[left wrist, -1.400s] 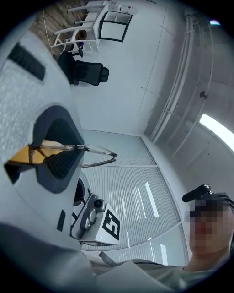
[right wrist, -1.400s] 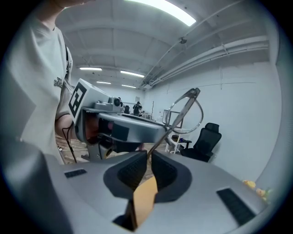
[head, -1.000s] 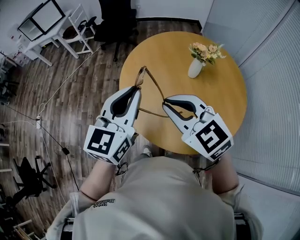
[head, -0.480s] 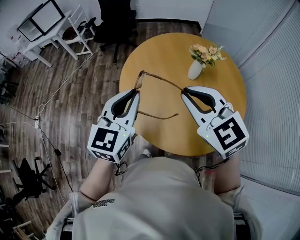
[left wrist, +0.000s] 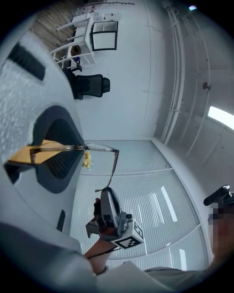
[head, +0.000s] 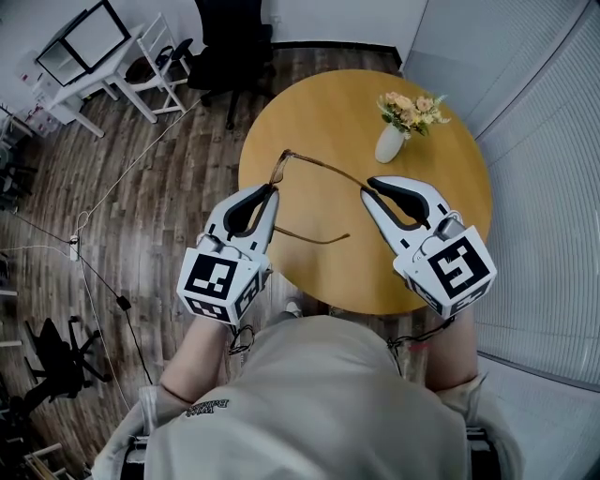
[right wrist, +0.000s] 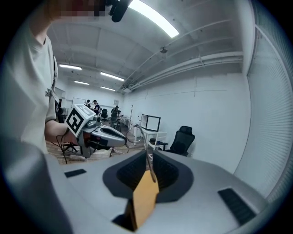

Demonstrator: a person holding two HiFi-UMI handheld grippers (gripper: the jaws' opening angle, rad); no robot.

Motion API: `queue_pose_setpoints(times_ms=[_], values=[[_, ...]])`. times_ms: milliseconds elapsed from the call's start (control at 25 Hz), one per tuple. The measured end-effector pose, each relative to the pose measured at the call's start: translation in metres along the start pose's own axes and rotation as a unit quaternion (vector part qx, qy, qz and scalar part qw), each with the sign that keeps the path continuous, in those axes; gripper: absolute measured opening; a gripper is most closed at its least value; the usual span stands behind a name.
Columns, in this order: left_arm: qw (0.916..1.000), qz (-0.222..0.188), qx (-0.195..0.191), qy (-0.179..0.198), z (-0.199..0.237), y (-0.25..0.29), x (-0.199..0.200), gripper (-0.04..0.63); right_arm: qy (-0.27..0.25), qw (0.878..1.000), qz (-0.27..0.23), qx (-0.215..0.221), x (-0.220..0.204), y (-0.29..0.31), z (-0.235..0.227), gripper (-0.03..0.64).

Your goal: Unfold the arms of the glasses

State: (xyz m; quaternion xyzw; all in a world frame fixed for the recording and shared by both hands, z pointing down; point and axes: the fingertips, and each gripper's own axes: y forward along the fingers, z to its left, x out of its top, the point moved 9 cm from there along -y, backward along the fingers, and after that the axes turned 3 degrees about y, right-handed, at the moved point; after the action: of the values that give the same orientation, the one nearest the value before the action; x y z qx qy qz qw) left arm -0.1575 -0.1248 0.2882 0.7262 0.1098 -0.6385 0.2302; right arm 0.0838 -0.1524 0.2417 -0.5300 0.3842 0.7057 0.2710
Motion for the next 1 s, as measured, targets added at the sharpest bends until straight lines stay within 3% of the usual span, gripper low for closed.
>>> queue_pose_setpoints(times_ms=[280,640,1000], values=[[0.9993,-0.006,0.035,0.006,0.008,-0.003,-0.002,0.046,0.028,0.999,-0.035,0.012,0.0,-0.006,0.004,0.048],[0.9947,-0.064,0.066,0.046,0.02,-0.02,0.039,0.046,0.075,0.986,-0.137,-0.061,0.031,-0.032,-0.016,0.046],[0.9866,-0.124,0.088,0.06,0.018,-0.044,0.073,0.046,0.073,0.963,-0.234,-0.112,0.063,-0.063,-0.011,0.044]])
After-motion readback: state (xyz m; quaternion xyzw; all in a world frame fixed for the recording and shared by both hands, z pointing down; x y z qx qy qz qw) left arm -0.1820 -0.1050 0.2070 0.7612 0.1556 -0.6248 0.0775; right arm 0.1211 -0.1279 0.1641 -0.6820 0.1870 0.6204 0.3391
